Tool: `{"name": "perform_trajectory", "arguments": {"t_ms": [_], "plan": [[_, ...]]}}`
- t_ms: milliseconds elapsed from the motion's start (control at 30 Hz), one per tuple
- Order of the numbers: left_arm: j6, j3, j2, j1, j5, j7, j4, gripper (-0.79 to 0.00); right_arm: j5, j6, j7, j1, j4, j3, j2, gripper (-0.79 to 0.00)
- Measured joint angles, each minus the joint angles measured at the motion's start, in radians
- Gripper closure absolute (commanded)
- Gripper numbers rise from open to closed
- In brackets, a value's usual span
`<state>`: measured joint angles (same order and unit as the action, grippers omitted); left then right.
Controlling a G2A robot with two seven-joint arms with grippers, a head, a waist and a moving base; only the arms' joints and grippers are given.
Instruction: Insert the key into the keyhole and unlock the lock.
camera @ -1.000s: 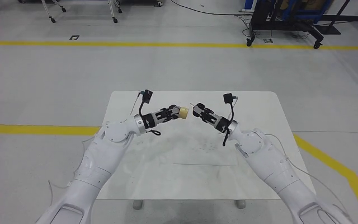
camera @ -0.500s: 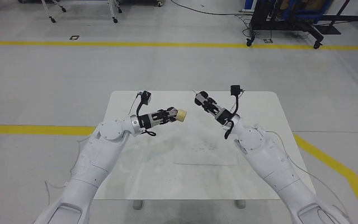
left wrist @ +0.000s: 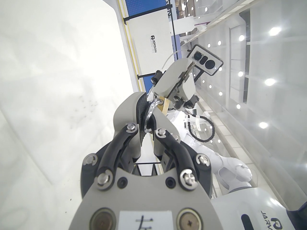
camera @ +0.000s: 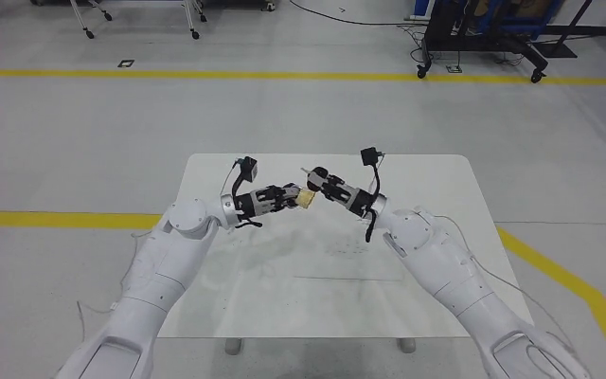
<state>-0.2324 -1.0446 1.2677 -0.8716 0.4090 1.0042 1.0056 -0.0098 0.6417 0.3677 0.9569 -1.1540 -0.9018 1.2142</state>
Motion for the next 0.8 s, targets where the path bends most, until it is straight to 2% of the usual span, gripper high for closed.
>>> {"name": "perform_trajectory", "arguments": {"t_ms": [133,267,433,667,800], "plan": [[0.043,-0.005,0.002,0.005,0.035,-0.003,-0.019,0.0,0.032,0.065,0.035,0.023,0.003,-0.033,-0.009,0.0],[0.097,-0.004,0.006,0.009,0.058,-0.015,-0.038,0.0,0.04,0.111,0.015,0.061,-0.016,-0.089,-0.023,0.0],[0.176,-0.001,0.01,0.021,0.092,-0.015,-0.062,0.0,0.029,0.114,0.002,0.078,-0.034,-0.112,-0.028,0.0],[0.176,-0.001,0.01,0.022,0.089,-0.015,-0.062,0.0,0.03,0.114,0.002,0.078,-0.033,-0.111,-0.028,0.0],[0.2,-0.002,0.012,-0.007,0.112,-0.044,-0.033,0.0,-0.016,0.1,-0.04,0.103,-0.06,-0.125,-0.029,0.0]]}}
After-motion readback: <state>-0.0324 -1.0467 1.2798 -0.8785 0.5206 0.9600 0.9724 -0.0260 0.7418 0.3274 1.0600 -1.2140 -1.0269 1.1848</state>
